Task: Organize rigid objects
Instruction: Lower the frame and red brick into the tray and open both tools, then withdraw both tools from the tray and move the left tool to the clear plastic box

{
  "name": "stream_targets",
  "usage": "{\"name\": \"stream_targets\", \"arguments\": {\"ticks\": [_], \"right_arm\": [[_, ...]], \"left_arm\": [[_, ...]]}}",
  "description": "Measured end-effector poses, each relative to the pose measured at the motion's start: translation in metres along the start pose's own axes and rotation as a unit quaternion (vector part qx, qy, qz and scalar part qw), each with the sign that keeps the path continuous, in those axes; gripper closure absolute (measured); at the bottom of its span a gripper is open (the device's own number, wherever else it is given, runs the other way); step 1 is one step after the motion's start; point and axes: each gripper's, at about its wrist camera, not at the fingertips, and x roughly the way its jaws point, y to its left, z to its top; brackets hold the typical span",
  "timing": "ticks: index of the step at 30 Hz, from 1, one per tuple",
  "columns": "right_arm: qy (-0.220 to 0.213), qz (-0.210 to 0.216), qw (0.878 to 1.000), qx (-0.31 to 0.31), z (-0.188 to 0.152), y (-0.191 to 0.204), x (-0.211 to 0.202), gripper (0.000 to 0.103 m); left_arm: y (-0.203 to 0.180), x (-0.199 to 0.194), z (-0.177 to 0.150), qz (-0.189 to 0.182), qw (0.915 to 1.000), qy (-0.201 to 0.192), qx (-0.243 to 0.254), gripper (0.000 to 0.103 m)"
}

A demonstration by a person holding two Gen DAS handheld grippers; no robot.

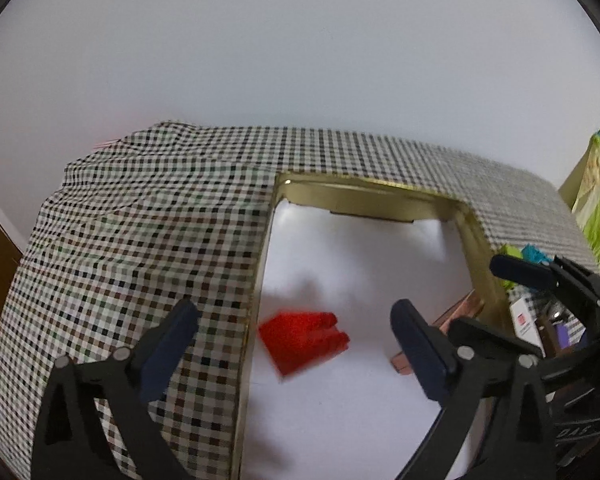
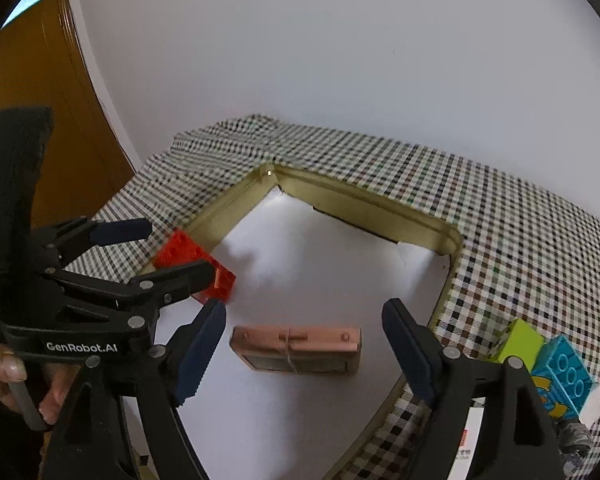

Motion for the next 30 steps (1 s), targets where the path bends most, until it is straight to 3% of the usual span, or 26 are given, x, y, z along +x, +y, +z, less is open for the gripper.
{"name": "stream_targets", "arguments": {"ticks": [6,13,22,26,30], "right_arm": [[-0.044,0.015,0.999,0.026,-0.015,-0.010,-0.042,0.020],[-0.081,-0.002,0.995,0.065,-0.074,-0.053,-0.099,0.018],[-0.123,-0.091,0.975,0.161,-0.162,-0.112,-0.158,0.013],[-0.124,-0.116,0.971,0.167,-0.176,-0.124,-0.162,0.013],[-0.135,-0.125,0.967,0.175,-0.181,-0.134,-0.165,0.013]], "left_arm": [[-0.003,-0.016,-0.020,-0.005,0.9992,-0.033,-0.021,0.004],[-0.031,-0.048,-0.050,-0.007,0.9957,-0.092,-0.008,0.004],[-0.138,-0.085,-0.091,-0.063,0.9876,-0.129,0.065,0.004],[-0.186,-0.089,-0.106,-0.072,0.9833,-0.130,0.105,0.004],[-0.219,-0.071,-0.113,-0.073,0.9831,-0.102,0.134,0.004]]}}
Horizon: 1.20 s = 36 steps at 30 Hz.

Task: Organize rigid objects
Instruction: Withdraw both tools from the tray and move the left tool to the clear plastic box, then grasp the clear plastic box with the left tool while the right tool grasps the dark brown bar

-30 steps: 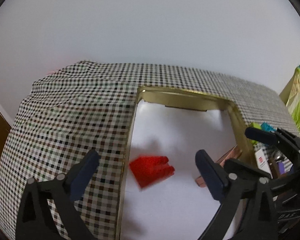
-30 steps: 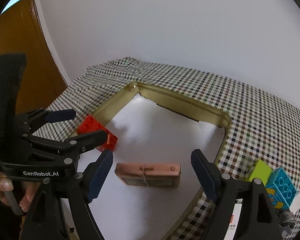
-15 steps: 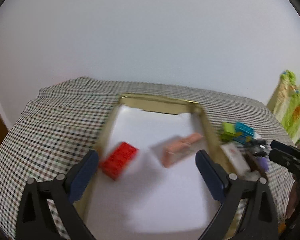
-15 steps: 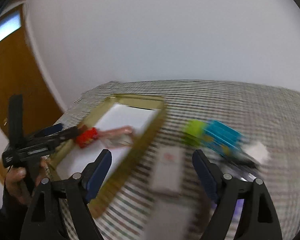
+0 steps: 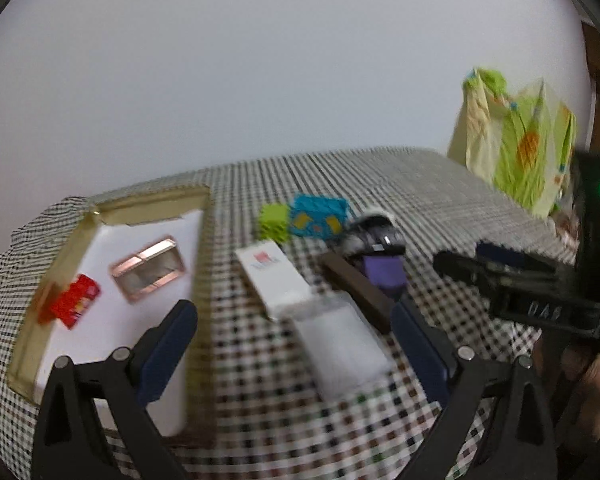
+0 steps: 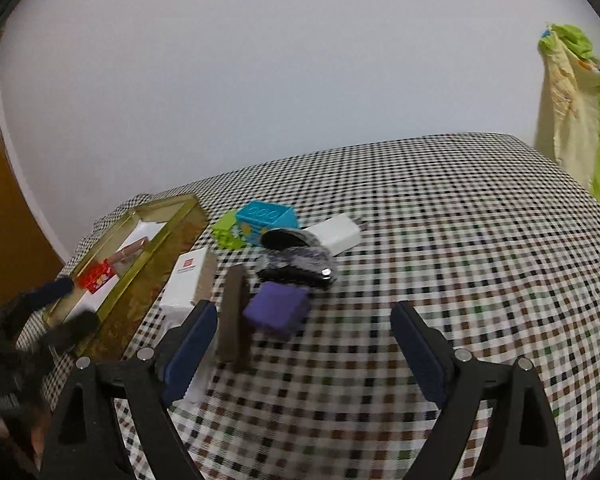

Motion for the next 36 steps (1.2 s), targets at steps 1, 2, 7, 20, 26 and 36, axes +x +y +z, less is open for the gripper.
{"name": "stream_targets", "arguments": {"ticks": [1,2,7,20,26,36], "right_arm": [[-0.003,0.002,1.000,0.004,0.001,-0.006,0.000,0.013],[-0.005,0.004,1.000,0.005,0.001,-0.011,0.000,0.013],[-0.005,-0.003,1.000,0.017,-0.007,-0.022,0.002,0.013],[0.002,-0.010,1.000,0.006,-0.011,-0.018,0.006,0.012],[-0.001,-0.017,1.000,-0.002,-0.010,-0.017,0.006,0.012],[0.006,0.016,0.997,-0.069,-0.006,0.026,0.025,0.013]], "left_arm": [[-0.003,0.005,-0.001,-0.001,1.0000,0.006,0.002,0.005],[-0.008,0.012,-0.001,-0.004,0.9999,0.014,0.004,0.007],[-0.018,0.031,-0.010,-0.008,0.9988,0.047,0.005,0.015],[-0.016,0.055,-0.015,-0.029,0.9947,0.098,0.000,0.050],[0.004,0.052,-0.015,-0.021,0.9963,0.081,-0.019,0.050],[0.019,0.054,-0.013,-0.014,0.9963,0.077,-0.036,0.050]]}}
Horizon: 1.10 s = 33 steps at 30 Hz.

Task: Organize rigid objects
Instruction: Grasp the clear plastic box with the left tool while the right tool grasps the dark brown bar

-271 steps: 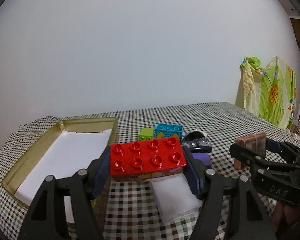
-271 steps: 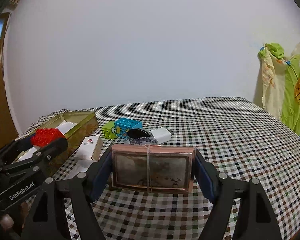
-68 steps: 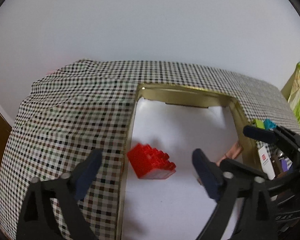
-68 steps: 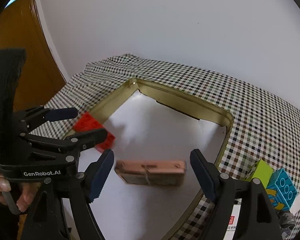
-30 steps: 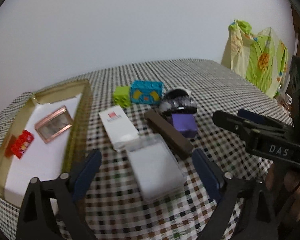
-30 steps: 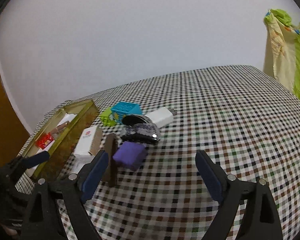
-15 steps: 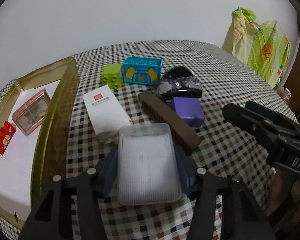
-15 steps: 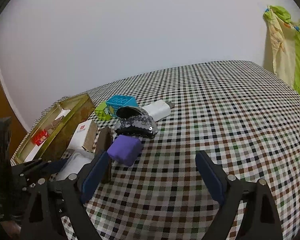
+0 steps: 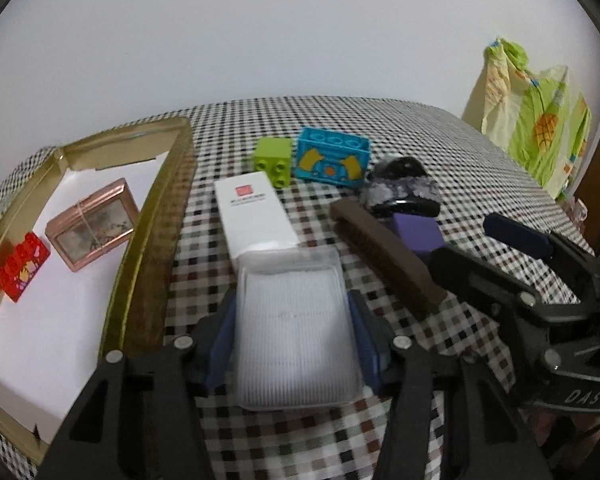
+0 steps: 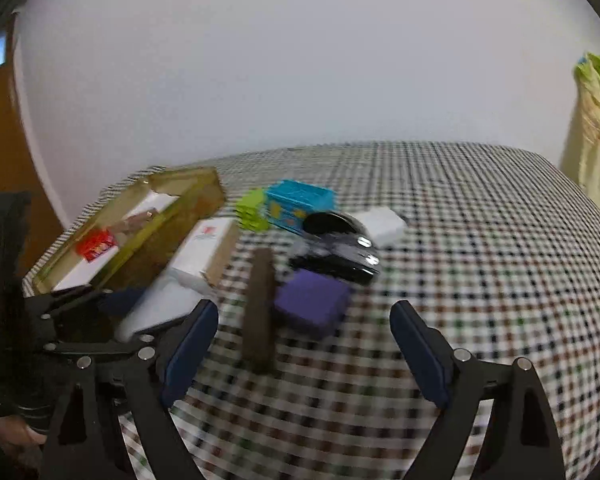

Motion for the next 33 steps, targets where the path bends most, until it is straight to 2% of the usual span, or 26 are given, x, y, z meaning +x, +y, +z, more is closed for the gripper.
{"name": "stream_targets", "arguments": {"ticks": [9,14,16,20,28,33], "right_arm": [[0.016,0.011,1.000,0.011,0.001,-0.004,0.009,0.018],[0.033,0.008,0.999,-0.024,0.001,0.011,0.016,0.028],[0.044,0.019,0.998,-0.029,0.000,0.014,0.021,0.037],[0.054,0.023,0.996,-0.066,-0.002,0.027,0.022,0.039],[0.049,0.023,0.995,-0.090,-0.003,0.036,0.020,0.045],[0.075,0.032,0.992,-0.099,-0.003,0.042,0.031,0.046]], "left_arm": [[0.021,-0.007,-0.004,-0.007,0.9995,-0.017,-0.028,0.050],[0.025,-0.011,-0.004,-0.009,0.9987,-0.028,-0.043,0.050],[0.026,-0.012,-0.004,-0.009,0.9984,-0.030,-0.047,0.050],[0.027,-0.013,-0.005,-0.002,0.9979,-0.033,-0.056,0.050],[0.032,-0.016,-0.006,-0.005,0.9968,-0.041,-0.068,0.050],[0.031,-0.016,-0.006,-0.006,0.9967,-0.042,-0.069,0.050]]}}
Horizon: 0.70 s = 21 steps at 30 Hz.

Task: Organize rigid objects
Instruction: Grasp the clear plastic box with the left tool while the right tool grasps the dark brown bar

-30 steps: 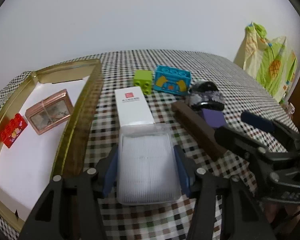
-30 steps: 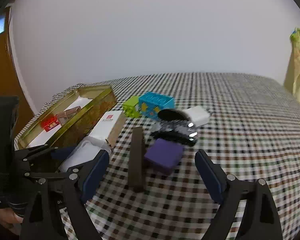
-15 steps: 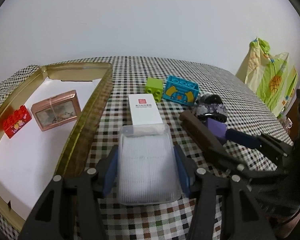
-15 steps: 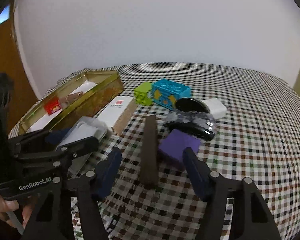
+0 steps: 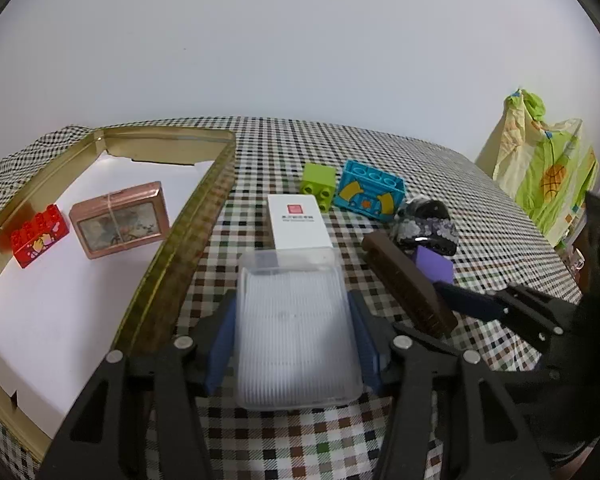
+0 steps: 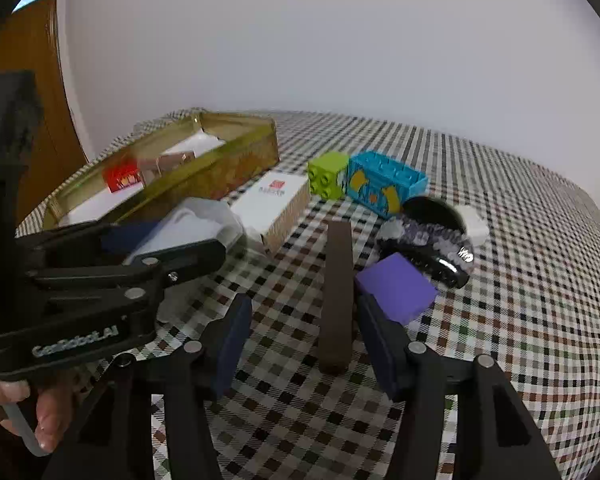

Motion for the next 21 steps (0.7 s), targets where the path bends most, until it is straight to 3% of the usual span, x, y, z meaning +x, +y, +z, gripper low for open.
{"name": "stream_targets", "arguments": {"ticks": [7,10,14,18,21], "right_arm": [[0.043,0.009,0.999,0.023,0.010,-0.001,0.020,0.050],[0.051,-0.007,0.999,0.010,0.012,0.005,0.024,0.056],[0.052,0.004,0.998,0.026,0.013,-0.001,0.025,0.058],[0.047,0.005,0.998,0.048,0.012,-0.009,0.023,0.084],[0.048,0.005,0.998,0.047,0.012,-0.008,0.024,0.085]], "left_arm": [[0.000,-0.001,0.000,-0.005,1.0000,-0.002,-0.003,0.050],[0.000,-0.001,0.000,-0.008,1.0000,-0.003,-0.005,0.050],[0.002,-0.003,0.000,-0.011,0.9998,-0.009,-0.010,0.050],[0.002,-0.002,0.000,-0.011,0.9999,-0.008,-0.010,0.050],[0.002,-0.002,0.000,-0.011,0.9999,-0.007,-0.009,0.050]]}}
